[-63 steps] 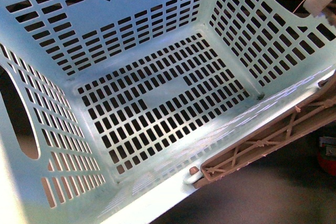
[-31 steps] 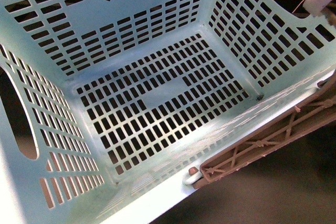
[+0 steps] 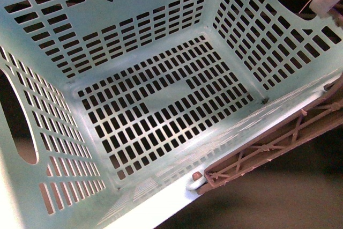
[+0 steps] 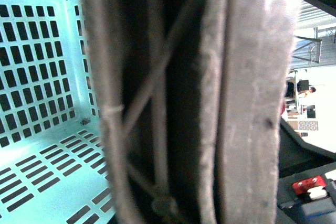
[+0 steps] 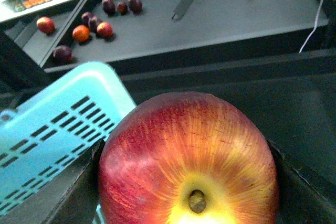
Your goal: Pick apple with right arm and hold basket with left
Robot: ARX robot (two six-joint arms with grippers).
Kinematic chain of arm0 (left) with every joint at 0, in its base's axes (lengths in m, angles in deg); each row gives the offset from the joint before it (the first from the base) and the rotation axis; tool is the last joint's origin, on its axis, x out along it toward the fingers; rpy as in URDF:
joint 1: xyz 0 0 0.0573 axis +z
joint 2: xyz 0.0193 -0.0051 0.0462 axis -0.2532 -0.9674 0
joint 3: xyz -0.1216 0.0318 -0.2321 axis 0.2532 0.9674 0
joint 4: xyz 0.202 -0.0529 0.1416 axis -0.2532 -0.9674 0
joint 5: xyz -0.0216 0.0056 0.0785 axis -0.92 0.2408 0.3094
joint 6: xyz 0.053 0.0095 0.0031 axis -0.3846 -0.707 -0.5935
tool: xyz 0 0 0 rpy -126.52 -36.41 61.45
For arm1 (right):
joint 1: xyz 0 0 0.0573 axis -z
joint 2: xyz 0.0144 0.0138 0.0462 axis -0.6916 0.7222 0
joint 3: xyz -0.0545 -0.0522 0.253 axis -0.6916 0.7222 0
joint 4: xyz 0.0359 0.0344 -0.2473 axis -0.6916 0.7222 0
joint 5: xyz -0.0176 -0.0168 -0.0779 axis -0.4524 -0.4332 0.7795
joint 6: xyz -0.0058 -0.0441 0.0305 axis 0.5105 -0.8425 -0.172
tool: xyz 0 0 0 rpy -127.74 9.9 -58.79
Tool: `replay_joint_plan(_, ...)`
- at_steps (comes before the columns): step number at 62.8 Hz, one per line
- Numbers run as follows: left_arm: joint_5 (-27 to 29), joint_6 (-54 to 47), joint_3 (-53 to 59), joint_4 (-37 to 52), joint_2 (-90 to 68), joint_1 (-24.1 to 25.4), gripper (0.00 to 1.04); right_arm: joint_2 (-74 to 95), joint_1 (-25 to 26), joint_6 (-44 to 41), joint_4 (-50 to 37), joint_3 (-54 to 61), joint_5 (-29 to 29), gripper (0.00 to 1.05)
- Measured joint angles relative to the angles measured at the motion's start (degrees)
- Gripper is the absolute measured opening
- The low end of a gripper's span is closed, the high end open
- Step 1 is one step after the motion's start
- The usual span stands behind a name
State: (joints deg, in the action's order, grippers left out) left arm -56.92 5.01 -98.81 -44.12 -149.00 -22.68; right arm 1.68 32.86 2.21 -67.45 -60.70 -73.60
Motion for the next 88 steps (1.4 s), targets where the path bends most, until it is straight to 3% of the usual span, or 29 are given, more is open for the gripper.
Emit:
replay_joint_plan(19, -0.1, 0.0, 0.0, 0.0, 0.0, 0.0, 0.15, 2.1, -8.1, 0.4, 0.7, 3.3, 0.6, 0.8)
replay_joint_plan(28, 0.0, 0.0, 0.0, 0.0, 0.0, 0.0, 0.15, 2.9, -9.2, 0.3, 1.2, 3.9, 0.9, 0.97)
replay_joint_plan(44, 0.0, -0.2, 0.0, -0.1, -0.3, 0.0, 0.15, 0.8, -6.8, 0.4, 1.3, 3.7, 1.7, 0.96)
replay_joint_plan(59, 0.4, -0.4, -0.1, -0.1, -0.3, 0.1, 0.15, -6.2, 0.6, -1.2, 1.6, 4.0, 3.6, 0.96)
replay_joint_plan(71, -0.4, 0.3, -0.1, -0.1, -0.3, -0.1, 0.15, -6.3, 0.8, -1.6, 1.8, 4.3, 3.4, 0.96)
replay_joint_plan(76, -0.2, 0.2, -0.1, -0.1, -0.3, -0.1, 0.15, -6.3, 0.7, -6.2, -7.6, 7.7, 7.5, 0.87)
replay_joint_plan(81, 0.2, -0.2, -0.1, -0.1, -0.3, 0.0, 0.15, -7.5, 1.5, -11.3, -18.9, 13.8, 8.1, 0.73)
replay_joint_plan(88, 0.2, -0.2, -0.1, -0.1, -0.3, 0.0, 0.15, -11.1, 2.9, -14.3, -22.7, 19.4, 7.4, 0.56)
